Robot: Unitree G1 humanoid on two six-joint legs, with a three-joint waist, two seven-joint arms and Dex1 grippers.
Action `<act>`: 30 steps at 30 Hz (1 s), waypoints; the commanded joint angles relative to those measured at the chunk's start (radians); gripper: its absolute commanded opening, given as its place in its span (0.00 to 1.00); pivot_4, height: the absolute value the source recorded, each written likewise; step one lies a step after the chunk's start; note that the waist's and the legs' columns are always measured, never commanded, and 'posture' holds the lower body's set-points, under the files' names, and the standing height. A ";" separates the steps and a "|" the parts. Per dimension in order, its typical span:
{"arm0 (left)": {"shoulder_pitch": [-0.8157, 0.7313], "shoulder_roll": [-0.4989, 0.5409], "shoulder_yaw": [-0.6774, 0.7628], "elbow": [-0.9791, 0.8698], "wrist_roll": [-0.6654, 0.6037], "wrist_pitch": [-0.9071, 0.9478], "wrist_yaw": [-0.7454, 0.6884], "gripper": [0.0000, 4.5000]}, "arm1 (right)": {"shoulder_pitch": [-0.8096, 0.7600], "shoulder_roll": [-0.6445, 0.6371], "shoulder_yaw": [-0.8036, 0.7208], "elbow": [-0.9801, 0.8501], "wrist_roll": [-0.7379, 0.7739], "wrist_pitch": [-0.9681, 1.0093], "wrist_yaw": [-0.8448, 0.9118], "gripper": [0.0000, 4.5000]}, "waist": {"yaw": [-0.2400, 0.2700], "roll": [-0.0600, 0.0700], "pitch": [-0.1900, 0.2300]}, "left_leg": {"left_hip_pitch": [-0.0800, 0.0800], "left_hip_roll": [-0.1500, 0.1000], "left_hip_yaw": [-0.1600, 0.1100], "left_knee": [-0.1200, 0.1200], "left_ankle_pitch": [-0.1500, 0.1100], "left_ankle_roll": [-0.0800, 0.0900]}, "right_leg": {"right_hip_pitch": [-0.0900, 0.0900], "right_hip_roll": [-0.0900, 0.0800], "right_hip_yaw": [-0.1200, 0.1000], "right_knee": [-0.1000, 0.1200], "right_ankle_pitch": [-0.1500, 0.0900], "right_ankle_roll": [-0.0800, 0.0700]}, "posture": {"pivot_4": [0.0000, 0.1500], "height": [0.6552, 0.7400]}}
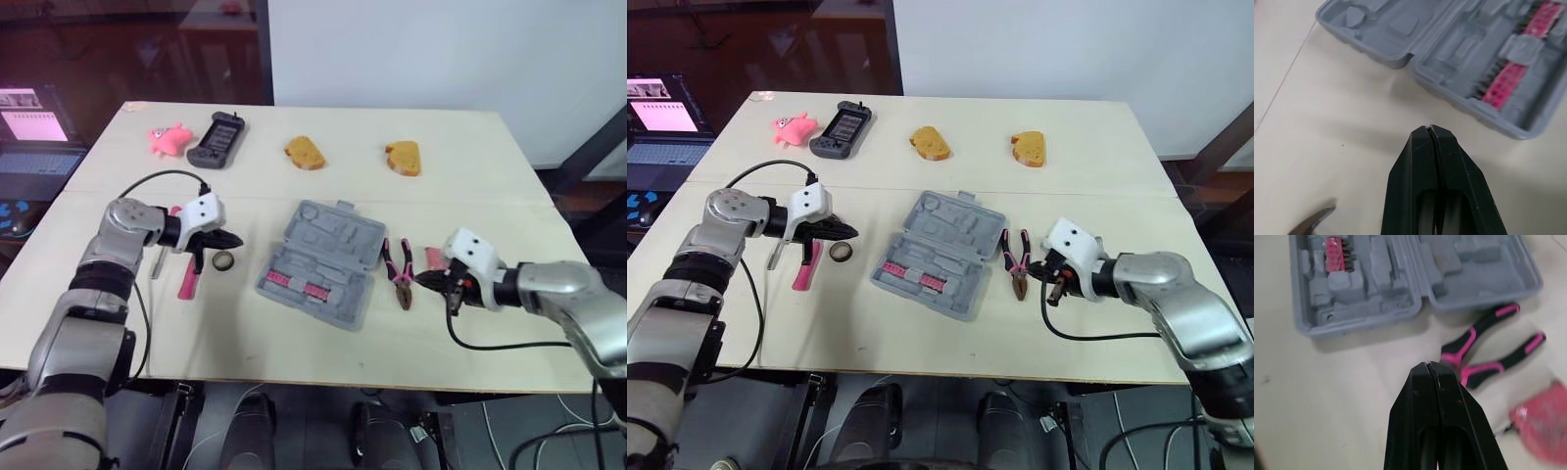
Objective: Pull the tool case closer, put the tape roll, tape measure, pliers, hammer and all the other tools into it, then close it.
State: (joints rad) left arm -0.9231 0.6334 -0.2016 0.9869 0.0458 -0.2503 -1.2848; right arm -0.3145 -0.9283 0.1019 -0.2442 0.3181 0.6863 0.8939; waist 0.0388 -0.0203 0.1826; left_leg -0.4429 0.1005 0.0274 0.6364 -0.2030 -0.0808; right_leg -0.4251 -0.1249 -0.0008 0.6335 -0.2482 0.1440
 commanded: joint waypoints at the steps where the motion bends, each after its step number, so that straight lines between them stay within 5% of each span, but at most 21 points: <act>1: -0.045 -0.028 -0.001 0.071 0.042 -0.047 0.071 0.00 | -0.069 0.036 0.069 0.069 -0.063 -0.036 0.013 0.01 | 0.000 0.000 0.000 | 0.000 0.000 0.000 0.000 0.000 0.000 | 0.000 0.000 0.000 0.000 0.000 0.000 | 1.00 0.77; 16: -0.131 -0.166 -0.020 0.271 0.163 -0.044 0.312 0.00 | -0.225 0.232 0.189 0.365 -0.224 -0.119 -0.020 0.01 | -0.001 0.000 0.000 | 0.000 0.000 0.000 0.000 0.001 -0.001 | 0.000 0.000 -0.001 0.000 0.000 0.000 | 1.00 0.77; 30: -0.134 -0.240 -0.026 0.305 0.208 -0.053 0.359 0.00 | -0.318 0.338 0.230 0.566 -0.308 -0.227 0.029 0.01 | -0.002 0.000 0.000 | 0.001 0.000 0.000 -0.003 0.003 -0.006 | 0.000 0.000 -0.001 0.000 0.000 0.001 | 1.00 0.77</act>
State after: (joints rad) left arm -1.0352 0.3900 -0.2220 1.2953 0.2422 -0.2899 -0.9330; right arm -0.6066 -0.5935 0.3353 0.3207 0.0197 0.4803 0.9107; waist 0.0366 -0.0203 0.1827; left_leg -0.4423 0.1004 0.0274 0.6336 -0.1997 -0.0866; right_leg -0.4251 -0.1247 -0.0015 0.6335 -0.2478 0.1446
